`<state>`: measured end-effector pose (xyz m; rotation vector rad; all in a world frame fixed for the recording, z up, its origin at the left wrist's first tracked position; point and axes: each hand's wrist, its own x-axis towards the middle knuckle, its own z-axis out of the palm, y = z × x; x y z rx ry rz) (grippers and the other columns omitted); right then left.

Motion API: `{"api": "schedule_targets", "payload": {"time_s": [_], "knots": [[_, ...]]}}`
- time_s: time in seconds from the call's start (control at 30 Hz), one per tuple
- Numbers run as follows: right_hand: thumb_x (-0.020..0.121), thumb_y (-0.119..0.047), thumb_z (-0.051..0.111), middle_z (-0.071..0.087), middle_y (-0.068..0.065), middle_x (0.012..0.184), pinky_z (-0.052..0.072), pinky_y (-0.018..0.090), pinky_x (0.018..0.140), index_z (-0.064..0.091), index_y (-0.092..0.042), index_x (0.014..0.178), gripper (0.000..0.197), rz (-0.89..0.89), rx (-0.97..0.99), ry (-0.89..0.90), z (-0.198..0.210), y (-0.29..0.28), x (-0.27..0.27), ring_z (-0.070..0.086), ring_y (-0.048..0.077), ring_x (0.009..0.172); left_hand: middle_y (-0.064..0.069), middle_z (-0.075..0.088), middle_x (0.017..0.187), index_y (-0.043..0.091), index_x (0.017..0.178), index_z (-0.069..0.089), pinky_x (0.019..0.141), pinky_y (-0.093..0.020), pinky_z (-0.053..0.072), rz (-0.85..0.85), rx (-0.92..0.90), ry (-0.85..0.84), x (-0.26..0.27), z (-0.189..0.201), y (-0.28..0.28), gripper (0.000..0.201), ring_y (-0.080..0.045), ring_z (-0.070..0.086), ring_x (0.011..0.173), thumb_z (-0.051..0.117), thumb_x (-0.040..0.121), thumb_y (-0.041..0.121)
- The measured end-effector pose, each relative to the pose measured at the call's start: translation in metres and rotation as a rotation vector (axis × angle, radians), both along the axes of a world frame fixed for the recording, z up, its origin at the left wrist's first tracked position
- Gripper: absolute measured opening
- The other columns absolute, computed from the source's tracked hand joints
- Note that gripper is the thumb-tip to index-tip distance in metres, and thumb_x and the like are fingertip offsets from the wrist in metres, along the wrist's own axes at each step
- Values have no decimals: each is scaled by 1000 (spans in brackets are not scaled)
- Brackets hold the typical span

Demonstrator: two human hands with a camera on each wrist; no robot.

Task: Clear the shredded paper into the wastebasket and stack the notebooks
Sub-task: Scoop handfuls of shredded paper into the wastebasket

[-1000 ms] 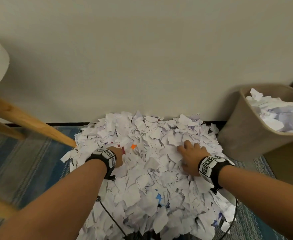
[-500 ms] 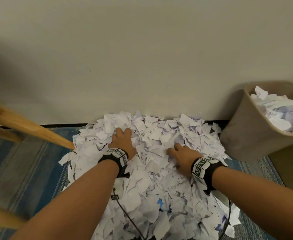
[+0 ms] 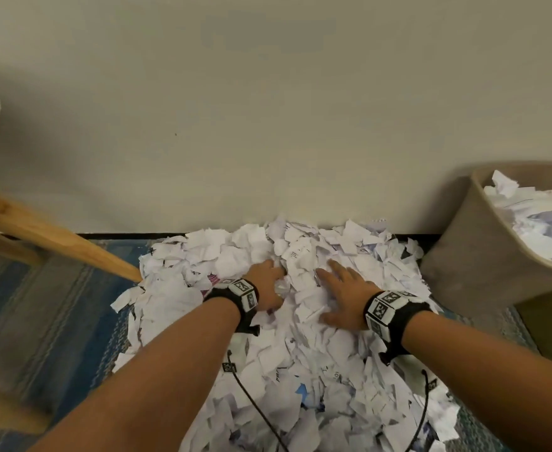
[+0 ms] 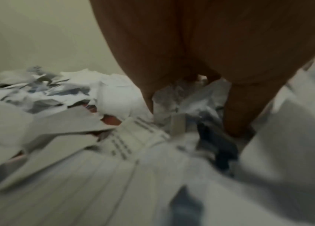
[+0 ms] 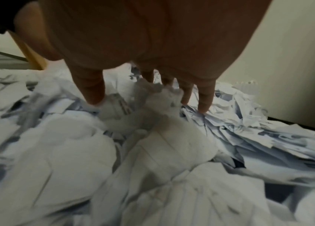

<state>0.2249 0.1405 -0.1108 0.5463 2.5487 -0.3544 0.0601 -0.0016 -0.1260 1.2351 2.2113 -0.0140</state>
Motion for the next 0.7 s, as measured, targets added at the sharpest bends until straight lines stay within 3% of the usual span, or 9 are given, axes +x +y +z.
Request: {"api": "schedule_targets", "payload": {"time_s": [0.1,0.2,0.27,0.33,0.4,0.47,0.57,0.63,0.7], "knots": [[79,-59,61,14,5,157,39,49,105,30,-20,144,81,27,74,21,7,-3,0,32,33,136,-14,50,125,16,130,51,92,-36,45,-16,80,-89,1,4,5,49,-33,51,114,64,83,17],[83,-44,59,26,10,145,42,46,98,54,-15,125,52,14,182,16,20,-1,-6,38,33,124,-9,61,115,21,120,57,79,-27,44,62,258,-97,-11,12,6,40,-28,59,102,62,82,10],[80,-29,61,31,9,139,44,45,94,46,-15,126,50,-72,154,156,24,-1,-11,40,31,119,-7,62,105,26,121,51,70,-28,47,162,306,-40,-20,18,6,42,-25,59,87,59,83,10],[77,-27,62,32,6,134,46,43,89,37,-19,126,55,-137,99,322,23,-2,-15,41,30,116,-7,60,104,29,127,42,67,-31,48,260,309,44,-27,20,3,48,-24,58,83,55,84,12],[76,-37,64,21,5,146,47,47,93,29,-27,135,70,-110,46,385,18,-6,-18,37,35,126,-8,54,118,29,133,38,79,-37,49,320,295,175,-29,19,-1,47,-27,55,101,50,89,20],[75,-54,64,-4,-3,159,38,60,103,10,-43,145,89,-8,-16,305,12,-14,-19,17,41,142,-8,42,136,32,137,38,94,-46,44,351,267,252,-28,14,-5,47,-30,42,122,48,92,37],[71,-73,62,-25,-9,158,16,71,109,-12,-55,144,106,188,-13,44,5,-26,-14,-8,40,146,-9,13,157,42,146,22,111,-55,25,243,92,127,-26,0,-8,75,-38,17,141,50,82,68],[70,-73,65,-23,-7,159,17,72,108,0,-52,147,103,295,48,-65,0,-33,-7,-4,42,146,-8,5,159,41,149,13,114,-53,22,128,-27,82,-21,-6,-11,92,-38,13,143,60,75,68],[74,-61,69,-12,-3,160,31,65,105,20,-43,145,88,336,114,-71,-6,-36,-2,12,43,142,-8,12,155,35,148,18,109,-50,32,80,-57,105,-16,-7,-12,90,-36,21,139,68,76,56]]}}
